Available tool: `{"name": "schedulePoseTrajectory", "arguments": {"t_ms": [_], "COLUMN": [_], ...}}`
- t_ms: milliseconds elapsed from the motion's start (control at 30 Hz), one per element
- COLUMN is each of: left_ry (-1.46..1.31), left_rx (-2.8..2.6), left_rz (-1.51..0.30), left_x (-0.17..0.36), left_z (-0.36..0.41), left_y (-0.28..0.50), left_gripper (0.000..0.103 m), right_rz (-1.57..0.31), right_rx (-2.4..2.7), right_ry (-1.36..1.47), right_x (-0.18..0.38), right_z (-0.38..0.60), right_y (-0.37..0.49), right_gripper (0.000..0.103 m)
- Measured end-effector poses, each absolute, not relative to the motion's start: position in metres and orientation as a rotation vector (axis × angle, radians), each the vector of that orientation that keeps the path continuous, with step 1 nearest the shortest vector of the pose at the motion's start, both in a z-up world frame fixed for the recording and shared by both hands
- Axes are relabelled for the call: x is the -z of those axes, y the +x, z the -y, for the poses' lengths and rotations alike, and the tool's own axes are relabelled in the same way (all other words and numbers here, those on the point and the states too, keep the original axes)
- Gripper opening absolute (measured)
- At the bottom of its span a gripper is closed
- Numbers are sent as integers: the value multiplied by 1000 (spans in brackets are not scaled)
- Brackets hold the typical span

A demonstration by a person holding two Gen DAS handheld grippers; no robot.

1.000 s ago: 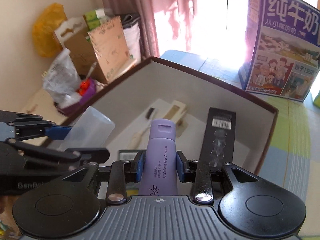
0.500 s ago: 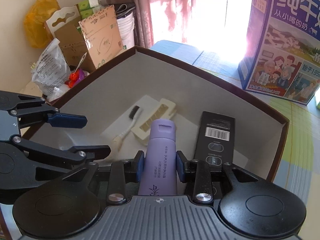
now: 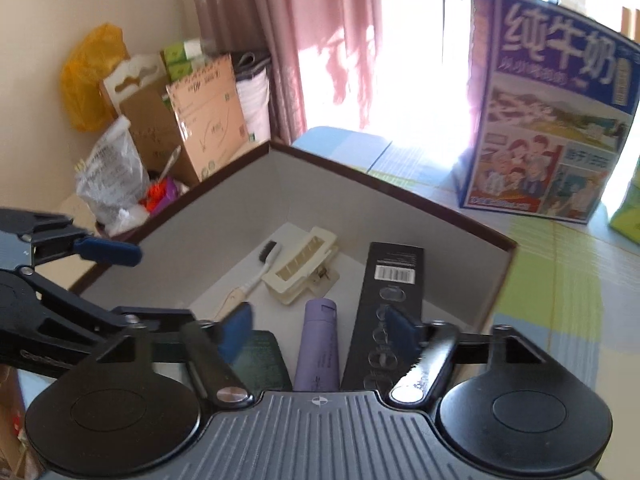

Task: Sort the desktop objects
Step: 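Lower both tools into the box and open them to release cup and tube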

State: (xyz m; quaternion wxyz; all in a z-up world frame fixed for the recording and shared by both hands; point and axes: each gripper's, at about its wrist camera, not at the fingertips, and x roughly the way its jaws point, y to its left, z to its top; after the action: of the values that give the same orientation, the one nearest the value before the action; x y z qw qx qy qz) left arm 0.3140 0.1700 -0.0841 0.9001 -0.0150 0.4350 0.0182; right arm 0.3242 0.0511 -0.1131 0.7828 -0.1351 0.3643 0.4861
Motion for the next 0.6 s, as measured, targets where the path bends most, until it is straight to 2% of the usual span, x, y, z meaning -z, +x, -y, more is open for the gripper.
{"name": "schedulePoseTrajectory", "arguments": {"t_ms": [100, 133, 367, 600], "left_ry": [-56, -62, -81, -55], "left_rx": [-69, -81, -184, -284], "left_rz": [-890, -882, -845, -812], "left_x": [77, 74, 58, 39], "left_z": [-167, -165, -152, -127], "left_y": [294, 287, 241, 207], "left_gripper": [85, 85, 95, 96], "right_rz": [-751, -732, -667, -682], "right_rx": [-1077, -1083, -1086, -1099], "right_ry": [-248, -247, -254, -214], "right_x": [105, 102, 81, 71], "right_z": [-30, -24, 5, 40], "right_y": [312, 306, 274, 252], "right_gripper": [99, 100, 101, 101]}}
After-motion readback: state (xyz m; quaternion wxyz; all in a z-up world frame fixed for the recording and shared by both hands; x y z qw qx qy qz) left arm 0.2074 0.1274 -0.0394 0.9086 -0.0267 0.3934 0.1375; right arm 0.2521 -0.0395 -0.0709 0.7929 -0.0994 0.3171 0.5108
